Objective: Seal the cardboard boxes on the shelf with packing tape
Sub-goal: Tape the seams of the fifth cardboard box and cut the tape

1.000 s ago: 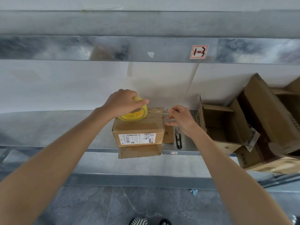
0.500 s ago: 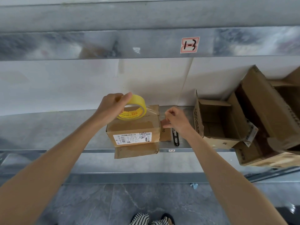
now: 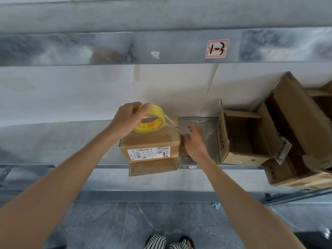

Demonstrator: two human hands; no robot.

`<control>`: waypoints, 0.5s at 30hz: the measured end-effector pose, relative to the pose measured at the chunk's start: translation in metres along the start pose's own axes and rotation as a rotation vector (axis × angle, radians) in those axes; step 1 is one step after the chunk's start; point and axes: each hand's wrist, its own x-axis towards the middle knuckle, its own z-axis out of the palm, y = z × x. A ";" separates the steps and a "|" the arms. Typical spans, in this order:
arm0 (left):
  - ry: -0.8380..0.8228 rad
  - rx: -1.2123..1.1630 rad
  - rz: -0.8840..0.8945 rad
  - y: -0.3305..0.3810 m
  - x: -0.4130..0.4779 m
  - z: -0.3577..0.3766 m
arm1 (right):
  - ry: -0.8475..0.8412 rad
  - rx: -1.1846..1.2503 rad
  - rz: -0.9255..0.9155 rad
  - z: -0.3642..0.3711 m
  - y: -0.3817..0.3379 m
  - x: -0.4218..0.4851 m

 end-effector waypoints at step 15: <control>0.103 -0.703 -0.415 -0.019 0.010 -0.004 | -0.092 -0.520 -0.567 0.030 -0.053 -0.010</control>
